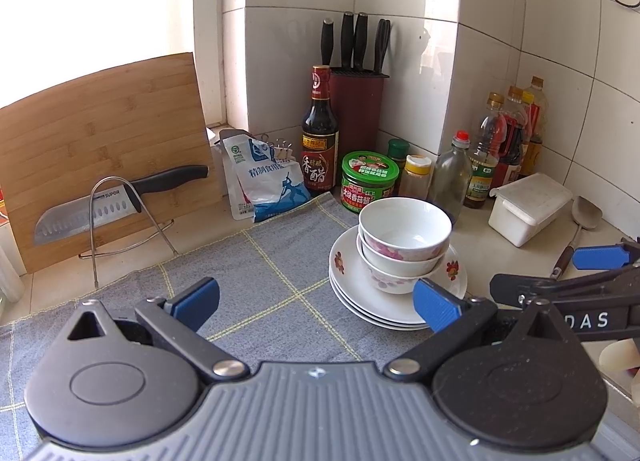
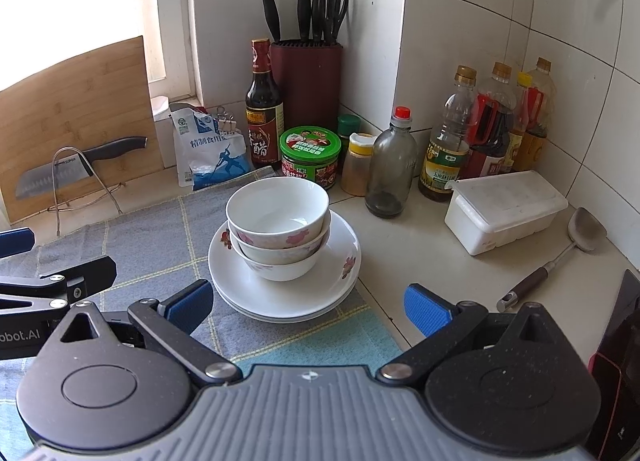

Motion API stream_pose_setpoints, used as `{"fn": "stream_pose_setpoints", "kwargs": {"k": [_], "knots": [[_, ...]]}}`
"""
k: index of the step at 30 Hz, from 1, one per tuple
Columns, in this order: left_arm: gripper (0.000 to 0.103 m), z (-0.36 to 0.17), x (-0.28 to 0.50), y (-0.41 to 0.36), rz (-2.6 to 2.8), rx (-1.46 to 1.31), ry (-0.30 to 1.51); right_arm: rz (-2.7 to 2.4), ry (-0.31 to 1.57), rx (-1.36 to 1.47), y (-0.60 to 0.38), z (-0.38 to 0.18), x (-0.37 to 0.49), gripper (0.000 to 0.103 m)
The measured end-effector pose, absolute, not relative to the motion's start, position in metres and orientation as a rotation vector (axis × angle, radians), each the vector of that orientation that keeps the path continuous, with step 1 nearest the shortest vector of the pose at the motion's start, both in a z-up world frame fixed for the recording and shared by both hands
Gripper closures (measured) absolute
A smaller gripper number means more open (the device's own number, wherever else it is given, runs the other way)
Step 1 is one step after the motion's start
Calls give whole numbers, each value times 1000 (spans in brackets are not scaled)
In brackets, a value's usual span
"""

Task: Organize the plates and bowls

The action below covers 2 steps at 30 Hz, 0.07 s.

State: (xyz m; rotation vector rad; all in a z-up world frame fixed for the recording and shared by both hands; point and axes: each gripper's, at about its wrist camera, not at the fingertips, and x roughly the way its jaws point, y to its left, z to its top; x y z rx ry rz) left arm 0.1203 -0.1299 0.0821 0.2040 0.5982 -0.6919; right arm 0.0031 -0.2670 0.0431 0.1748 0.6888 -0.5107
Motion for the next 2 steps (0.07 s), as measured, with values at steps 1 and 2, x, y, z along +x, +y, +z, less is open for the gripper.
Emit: {"fn": "stream_pose_setpoints", "kwargs": {"k": [1, 2], "knots": [[1, 82, 120, -130, -691, 204, 598, -510, 689, 175, -267, 43, 3, 0], [1, 82, 120, -130, -690, 204, 599, -510, 689, 175, -267, 43, 4, 0]]}}
